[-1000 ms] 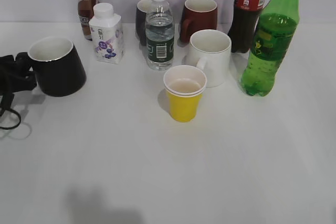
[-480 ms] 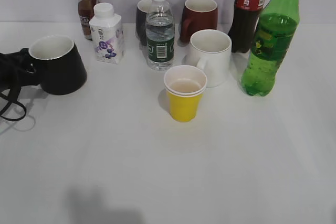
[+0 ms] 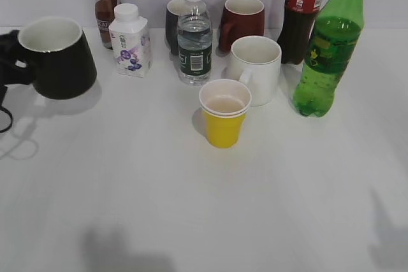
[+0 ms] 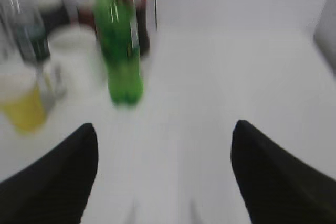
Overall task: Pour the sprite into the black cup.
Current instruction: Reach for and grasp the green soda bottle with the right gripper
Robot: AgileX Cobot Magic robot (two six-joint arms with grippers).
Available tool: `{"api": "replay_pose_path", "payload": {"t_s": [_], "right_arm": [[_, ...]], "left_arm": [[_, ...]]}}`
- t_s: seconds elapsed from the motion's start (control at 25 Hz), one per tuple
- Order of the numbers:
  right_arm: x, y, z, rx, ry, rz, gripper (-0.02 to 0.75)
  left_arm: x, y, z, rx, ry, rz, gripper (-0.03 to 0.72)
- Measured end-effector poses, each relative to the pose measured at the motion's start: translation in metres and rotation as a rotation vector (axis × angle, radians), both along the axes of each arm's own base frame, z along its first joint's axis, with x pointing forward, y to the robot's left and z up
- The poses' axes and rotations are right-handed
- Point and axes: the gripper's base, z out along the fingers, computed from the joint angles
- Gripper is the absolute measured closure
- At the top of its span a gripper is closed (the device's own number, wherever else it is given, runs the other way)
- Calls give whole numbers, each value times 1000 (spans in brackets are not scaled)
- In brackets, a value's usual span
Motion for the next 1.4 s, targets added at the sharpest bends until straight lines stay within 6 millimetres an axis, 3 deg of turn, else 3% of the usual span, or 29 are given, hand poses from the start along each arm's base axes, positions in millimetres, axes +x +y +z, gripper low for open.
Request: {"api": "replay_pose_path", "payload": {"t_s": [0.2, 0.32, 0.56, 0.84, 1.12, 1.4], "right_arm": [[34, 0, 30, -20, -282, -33, 148], [62, 0, 30, -21, -314, -50, 148], [122, 3, -6, -45, -156, -60, 148], [158, 24, -62, -65, 27, 47, 148], [184, 50, -88, -65, 83, 143, 143], [228, 63, -101, -14, 113, 132, 141]], "left_arm": [[-23, 0, 25, 0, -74, -3, 638], [-35, 0, 35, 4, -98, -2, 638], [-48, 2, 50, 29, -92, 10, 638], [-55, 2, 65, 31, -150, 8, 638], [-59, 2, 71, 39, -172, 3, 638], [-66, 3, 75, 64, -126, 17, 638]]}}
